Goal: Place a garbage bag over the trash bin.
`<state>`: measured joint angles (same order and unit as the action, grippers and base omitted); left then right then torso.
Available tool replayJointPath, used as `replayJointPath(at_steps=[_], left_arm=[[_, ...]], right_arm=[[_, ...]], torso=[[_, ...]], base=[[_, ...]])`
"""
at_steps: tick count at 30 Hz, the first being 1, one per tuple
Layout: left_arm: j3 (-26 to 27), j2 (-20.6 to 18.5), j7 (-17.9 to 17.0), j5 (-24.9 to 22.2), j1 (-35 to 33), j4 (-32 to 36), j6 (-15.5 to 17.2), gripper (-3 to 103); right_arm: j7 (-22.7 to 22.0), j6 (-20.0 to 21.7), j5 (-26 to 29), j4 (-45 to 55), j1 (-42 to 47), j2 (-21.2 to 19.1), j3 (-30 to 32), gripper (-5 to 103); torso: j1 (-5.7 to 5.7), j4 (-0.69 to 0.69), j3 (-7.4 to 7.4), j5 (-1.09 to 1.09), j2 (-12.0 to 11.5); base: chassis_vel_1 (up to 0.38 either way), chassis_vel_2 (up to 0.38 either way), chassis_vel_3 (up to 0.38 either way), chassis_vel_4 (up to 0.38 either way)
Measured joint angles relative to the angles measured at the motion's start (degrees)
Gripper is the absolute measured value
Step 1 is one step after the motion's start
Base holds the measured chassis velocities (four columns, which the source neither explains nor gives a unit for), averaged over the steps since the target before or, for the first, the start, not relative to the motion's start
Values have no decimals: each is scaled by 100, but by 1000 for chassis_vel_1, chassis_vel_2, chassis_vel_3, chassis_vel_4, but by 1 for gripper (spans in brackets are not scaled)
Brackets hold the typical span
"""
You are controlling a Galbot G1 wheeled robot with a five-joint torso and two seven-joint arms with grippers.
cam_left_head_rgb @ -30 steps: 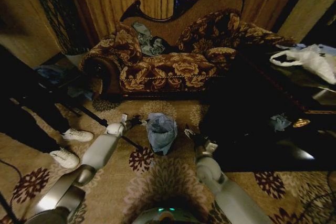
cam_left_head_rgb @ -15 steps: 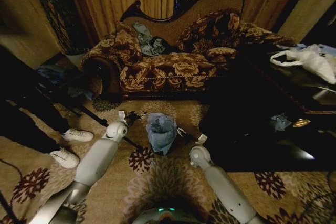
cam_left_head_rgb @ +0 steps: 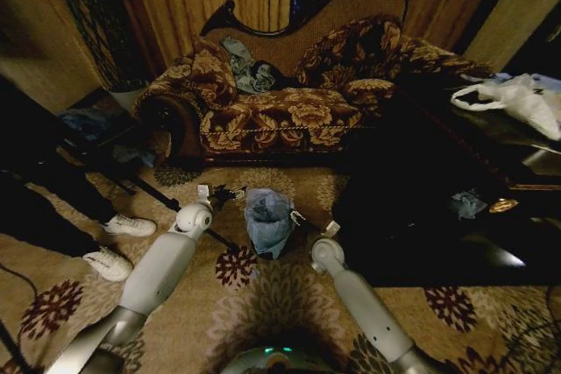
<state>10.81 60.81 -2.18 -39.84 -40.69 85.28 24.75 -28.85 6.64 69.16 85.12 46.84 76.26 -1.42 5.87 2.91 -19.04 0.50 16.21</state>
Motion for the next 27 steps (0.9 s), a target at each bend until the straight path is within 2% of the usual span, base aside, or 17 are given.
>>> replayJointPath(at_steps=[4,5,7,10,11,12,14,15,16,17,19,22,23,26,27], left_arm=[[-2,-6,1,-6,2,10,-6,100],[-8,-8,4,-8,12,10,-7,100],[-11,-9,10,-9,21,10,-8,100],[-41,-15,44,-20,50,-18,-14,100],[-41,-15,44,-20,50,-18,-14,100],[-48,-11,57,-20,63,-45,-18,100],[-50,-6,63,-20,70,-60,-22,100],[-52,8,71,-20,86,-94,-34,100],[-58,13,81,-20,93,-115,-45,100],[-69,16,109,-20,106,-162,-87,100],[-69,20,115,-20,114,-187,-99,100],[-69,19,147,-13,120,-232,-126,100],[-69,19,147,-13,120,-232,-126,100],[-70,10,165,-3,111,-258,-172,100],[-70,10,165,-3,111,-258,-172,100]], right_arm=[[83,-27,-190,-219,-74,104,-29,102],[92,-32,-204,-253,-91,113,-32,99],[95,-34,-208,-274,-103,115,-34,99],[105,-36,-217,-326,-136,117,-38,85],[105,-36,-217,-326,-136,117,-38,85],[108,-37,-222,-339,-144,121,-38,80],[110,-37,-224,-346,-147,122,-38,80],[123,-38,-236,-369,-152,123,-38,69],[137,-38,-248,-392,-152,126,-39,69],[161,-38,-269,-433,-152,132,-38,52],[168,-38,-280,-449,-152,137,-38,52],[181,-38,-312,-457,-152,137,-32,36],[181,-38,-312,-457,-152,137,-32,36],[190,-34,-314,-426,-143,116,-27,20],[190,-34,-314,-426,-143,116,-27,20]], torso=[[0,0,0,-1,0],[0,0,0,-1,0],[0,0,0,-1,0],[0,1,0,-1,0],[0,1,0,-1,0],[0,0,0,-1,0],[0,0,0,-1,0],[0,0,0,-1,0],[0,0,0,-1,0],[0,1,0,-1,0],[0,1,0,-1,0],[0,0,0,-1,0],[0,0,0,-1,0],[0,0,0,-1,0],[0,0,0,-1,0]], base=[[0,0,0,0],[0,0,0,0],[0,0,0,0],[0,0,0,0],[0,0,0,0],[0,0,0,0],[0,0,0,0],[0,0,0,0],[0,0,0,0],[0,0,0,0],[0,0,0,0],[0,0,0,0],[0,0,0,0],[0,0,0,0],[0,0,0,0]])
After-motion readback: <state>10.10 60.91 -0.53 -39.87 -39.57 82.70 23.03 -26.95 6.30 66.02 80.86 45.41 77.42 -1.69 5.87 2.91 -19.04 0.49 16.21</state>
